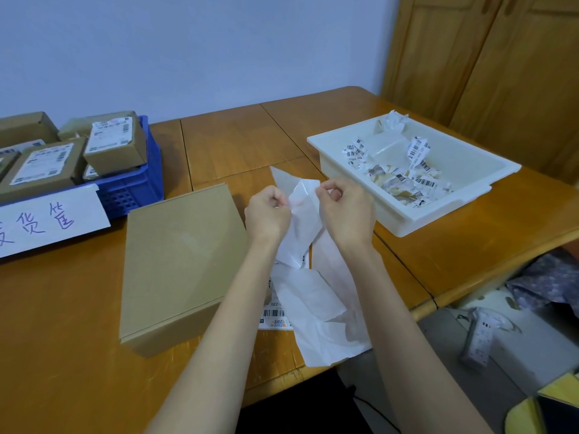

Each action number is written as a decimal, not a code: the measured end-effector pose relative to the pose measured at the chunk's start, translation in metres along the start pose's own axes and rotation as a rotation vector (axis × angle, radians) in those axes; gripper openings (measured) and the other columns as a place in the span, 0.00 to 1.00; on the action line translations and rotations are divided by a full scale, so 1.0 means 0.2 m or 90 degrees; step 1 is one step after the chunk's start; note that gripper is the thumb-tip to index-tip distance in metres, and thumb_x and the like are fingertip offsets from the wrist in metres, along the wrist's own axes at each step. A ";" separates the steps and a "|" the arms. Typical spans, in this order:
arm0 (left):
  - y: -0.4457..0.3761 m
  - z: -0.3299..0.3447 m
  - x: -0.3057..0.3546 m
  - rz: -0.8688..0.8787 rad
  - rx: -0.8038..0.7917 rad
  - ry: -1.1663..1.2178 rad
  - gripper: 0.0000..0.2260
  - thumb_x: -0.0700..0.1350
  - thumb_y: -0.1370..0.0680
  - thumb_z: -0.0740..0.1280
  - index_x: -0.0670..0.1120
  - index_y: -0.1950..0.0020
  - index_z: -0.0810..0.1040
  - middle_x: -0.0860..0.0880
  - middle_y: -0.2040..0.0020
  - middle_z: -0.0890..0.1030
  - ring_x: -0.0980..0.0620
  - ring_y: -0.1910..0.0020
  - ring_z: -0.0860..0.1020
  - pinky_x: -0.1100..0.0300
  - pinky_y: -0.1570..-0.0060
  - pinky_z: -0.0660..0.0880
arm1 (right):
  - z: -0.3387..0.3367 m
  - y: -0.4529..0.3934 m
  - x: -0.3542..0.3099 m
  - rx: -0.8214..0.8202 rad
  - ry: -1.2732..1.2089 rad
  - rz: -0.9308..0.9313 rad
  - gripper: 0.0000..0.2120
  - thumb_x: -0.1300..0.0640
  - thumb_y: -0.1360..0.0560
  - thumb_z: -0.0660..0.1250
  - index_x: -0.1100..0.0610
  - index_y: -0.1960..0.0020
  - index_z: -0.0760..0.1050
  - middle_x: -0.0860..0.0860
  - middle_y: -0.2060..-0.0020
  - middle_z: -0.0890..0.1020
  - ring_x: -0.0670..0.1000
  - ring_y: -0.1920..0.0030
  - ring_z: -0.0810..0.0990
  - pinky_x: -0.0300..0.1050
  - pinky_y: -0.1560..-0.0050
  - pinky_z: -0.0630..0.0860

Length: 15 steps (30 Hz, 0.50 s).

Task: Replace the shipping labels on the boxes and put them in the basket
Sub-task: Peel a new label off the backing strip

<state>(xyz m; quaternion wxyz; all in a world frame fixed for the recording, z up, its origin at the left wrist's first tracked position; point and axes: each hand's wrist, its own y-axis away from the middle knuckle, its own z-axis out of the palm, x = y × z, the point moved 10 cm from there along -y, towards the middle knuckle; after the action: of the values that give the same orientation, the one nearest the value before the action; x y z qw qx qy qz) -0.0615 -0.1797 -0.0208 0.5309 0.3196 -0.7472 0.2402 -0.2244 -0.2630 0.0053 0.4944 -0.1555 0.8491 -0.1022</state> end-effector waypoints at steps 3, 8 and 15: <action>0.02 0.04 0.03 0.034 -0.052 -0.035 0.25 0.28 0.28 0.55 0.55 0.62 0.81 0.53 0.48 0.84 0.55 0.48 0.78 0.64 0.60 0.70 | -0.02 -0.01 0.05 0.006 -0.016 0.052 0.06 0.52 0.22 0.64 0.53 0.52 0.79 0.44 0.71 0.71 0.48 0.65 0.74 0.44 0.62 0.71; 0.04 0.06 0.08 0.072 -0.066 -0.180 0.28 0.29 0.25 0.52 0.51 0.38 0.81 0.53 0.34 0.76 0.51 0.35 0.73 0.59 0.47 0.70 | -0.05 -0.01 0.10 0.025 -0.044 0.126 0.08 0.51 0.20 0.62 0.53 0.52 0.77 0.49 0.61 0.82 0.51 0.59 0.79 0.45 0.58 0.74; 0.05 0.03 0.13 0.125 -0.019 -0.325 0.25 0.29 0.24 0.56 0.48 0.33 0.77 0.54 0.36 0.74 0.50 0.46 0.74 0.58 0.56 0.65 | -0.15 -0.03 0.16 0.108 -0.120 0.182 0.09 0.54 0.20 0.61 0.54 0.51 0.79 0.42 0.65 0.77 0.49 0.58 0.77 0.45 0.57 0.72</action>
<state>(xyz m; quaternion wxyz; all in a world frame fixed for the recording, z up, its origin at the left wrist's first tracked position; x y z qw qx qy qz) -0.0788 -0.1826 0.0015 0.3043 0.2883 -0.8876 0.1910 -0.2650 -0.2798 -0.0034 0.5928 0.0004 0.8006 -0.0873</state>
